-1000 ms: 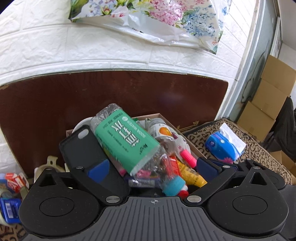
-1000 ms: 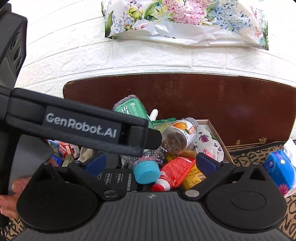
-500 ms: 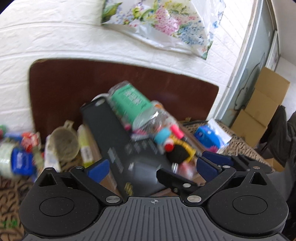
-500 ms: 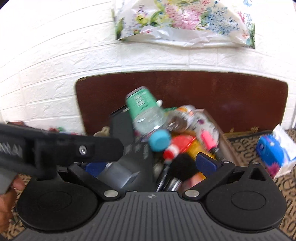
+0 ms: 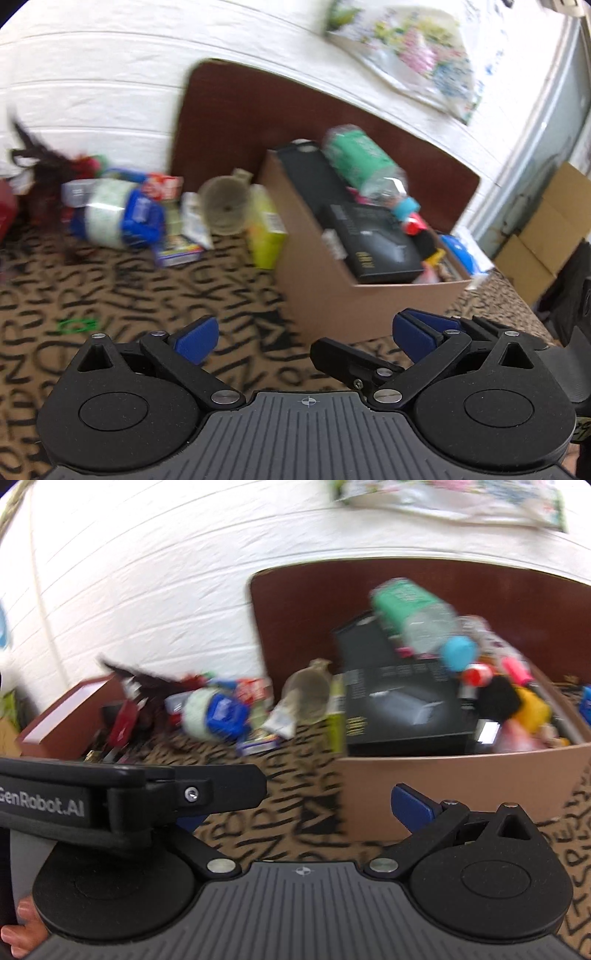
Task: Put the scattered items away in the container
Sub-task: 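Withdraw both tools from the box toward the tiger-print card box, then grasp the tiger-print card box with the left gripper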
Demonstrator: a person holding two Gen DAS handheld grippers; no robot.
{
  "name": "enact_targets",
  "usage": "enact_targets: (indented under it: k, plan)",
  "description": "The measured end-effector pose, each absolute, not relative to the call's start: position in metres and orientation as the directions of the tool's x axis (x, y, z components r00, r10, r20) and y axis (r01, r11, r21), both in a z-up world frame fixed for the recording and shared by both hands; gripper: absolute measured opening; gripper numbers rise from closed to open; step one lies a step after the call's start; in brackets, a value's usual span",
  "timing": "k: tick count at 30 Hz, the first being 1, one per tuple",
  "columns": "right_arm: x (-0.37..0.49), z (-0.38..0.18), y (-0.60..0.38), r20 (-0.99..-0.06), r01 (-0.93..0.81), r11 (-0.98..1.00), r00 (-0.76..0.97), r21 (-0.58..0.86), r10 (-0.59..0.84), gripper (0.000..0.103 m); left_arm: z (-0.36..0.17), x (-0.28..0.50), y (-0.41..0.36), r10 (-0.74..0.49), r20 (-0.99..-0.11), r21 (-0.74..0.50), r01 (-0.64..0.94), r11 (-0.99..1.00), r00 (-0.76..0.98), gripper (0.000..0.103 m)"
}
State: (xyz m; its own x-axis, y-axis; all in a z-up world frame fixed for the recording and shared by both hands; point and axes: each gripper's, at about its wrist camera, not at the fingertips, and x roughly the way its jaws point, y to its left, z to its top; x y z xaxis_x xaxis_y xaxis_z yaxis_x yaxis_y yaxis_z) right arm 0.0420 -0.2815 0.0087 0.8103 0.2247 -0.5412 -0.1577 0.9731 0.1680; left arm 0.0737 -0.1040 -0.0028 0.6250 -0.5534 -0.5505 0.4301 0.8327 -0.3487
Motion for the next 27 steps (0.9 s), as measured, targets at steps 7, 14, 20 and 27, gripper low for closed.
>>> enact_targets:
  k: [7, 14, 20, 27]
  plan:
    - [0.061, 0.002, -0.234, -0.569, -0.256, 0.958, 0.773, 0.126, 0.281, 0.103, -0.018, 0.092, -0.061, -0.484, -0.569, -0.328, 0.356, 0.875, 0.665, 0.103]
    - [0.091, -0.026, -0.212, -0.602, -0.221, 0.973, 0.770, 0.060, 0.212, 0.103, -0.044, 0.128, -0.048, -0.470, -0.599, -0.316, 0.348, 0.883, 0.648, 0.102]
    - [0.124, -0.053, -0.200, -0.619, -0.200, 0.980, 0.768, 0.012, 0.165, 0.101, -0.064, 0.173, -0.054, -0.481, -0.620, -0.302, 0.377, 0.876, 0.620, 0.095]
    - [0.178, -0.085, -0.189, -0.648, -0.209, 0.977, 0.740, 0.033, 0.180, 0.085, -0.092, 0.239, -0.065, -0.488, -0.660, -0.309, 0.386, 0.869, 0.571, 0.081]
